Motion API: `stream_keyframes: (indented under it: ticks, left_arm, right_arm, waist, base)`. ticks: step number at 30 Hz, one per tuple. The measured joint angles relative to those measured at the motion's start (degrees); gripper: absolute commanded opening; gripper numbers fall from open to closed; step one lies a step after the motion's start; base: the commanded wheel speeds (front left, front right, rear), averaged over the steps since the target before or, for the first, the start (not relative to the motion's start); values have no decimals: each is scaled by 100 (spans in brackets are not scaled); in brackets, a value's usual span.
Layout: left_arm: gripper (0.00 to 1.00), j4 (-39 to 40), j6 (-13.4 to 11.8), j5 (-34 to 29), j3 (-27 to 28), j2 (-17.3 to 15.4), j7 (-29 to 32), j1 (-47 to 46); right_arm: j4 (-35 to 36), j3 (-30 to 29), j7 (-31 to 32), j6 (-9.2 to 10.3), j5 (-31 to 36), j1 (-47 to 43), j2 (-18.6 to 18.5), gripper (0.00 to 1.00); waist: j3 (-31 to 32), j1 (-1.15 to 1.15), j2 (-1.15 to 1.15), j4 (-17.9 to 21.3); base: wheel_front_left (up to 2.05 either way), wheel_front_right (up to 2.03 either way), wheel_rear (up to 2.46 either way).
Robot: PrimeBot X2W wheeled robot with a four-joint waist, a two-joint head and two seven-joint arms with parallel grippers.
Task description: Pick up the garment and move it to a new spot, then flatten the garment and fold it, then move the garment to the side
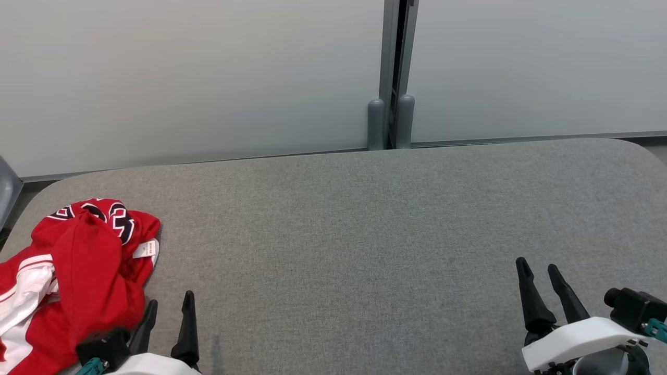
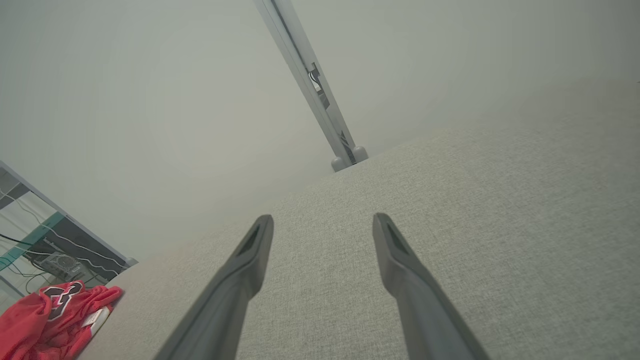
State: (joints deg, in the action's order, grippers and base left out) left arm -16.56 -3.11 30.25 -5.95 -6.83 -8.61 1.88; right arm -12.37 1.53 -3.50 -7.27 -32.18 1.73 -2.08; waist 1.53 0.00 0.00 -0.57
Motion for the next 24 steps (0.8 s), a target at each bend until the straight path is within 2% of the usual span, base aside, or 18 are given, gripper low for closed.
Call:
stream_keyframes:
  ticks: [9,15,24]
  left_arm:
    - [100,-30,-21,-360,18,-119,-119,4]
    - [100,-29,107,-503,59,-172,-201,4]
    - [100,-94,157,-815,88,-219,-322,9]
  right_arm:
    - [14,-7,62,-4,570,-5,-11,100]
    - [46,-10,62,-4,867,-25,-19,100]
    - [48,43,44,-5,1362,-26,-26,100]
  waist:
    - [-3,0,0,-6]
    - [-21,0,0,-37]
    - [-26,0,0,-62]
  base:
    - [0,0,0]
    - [0,0,0]
    - [0,0,0]
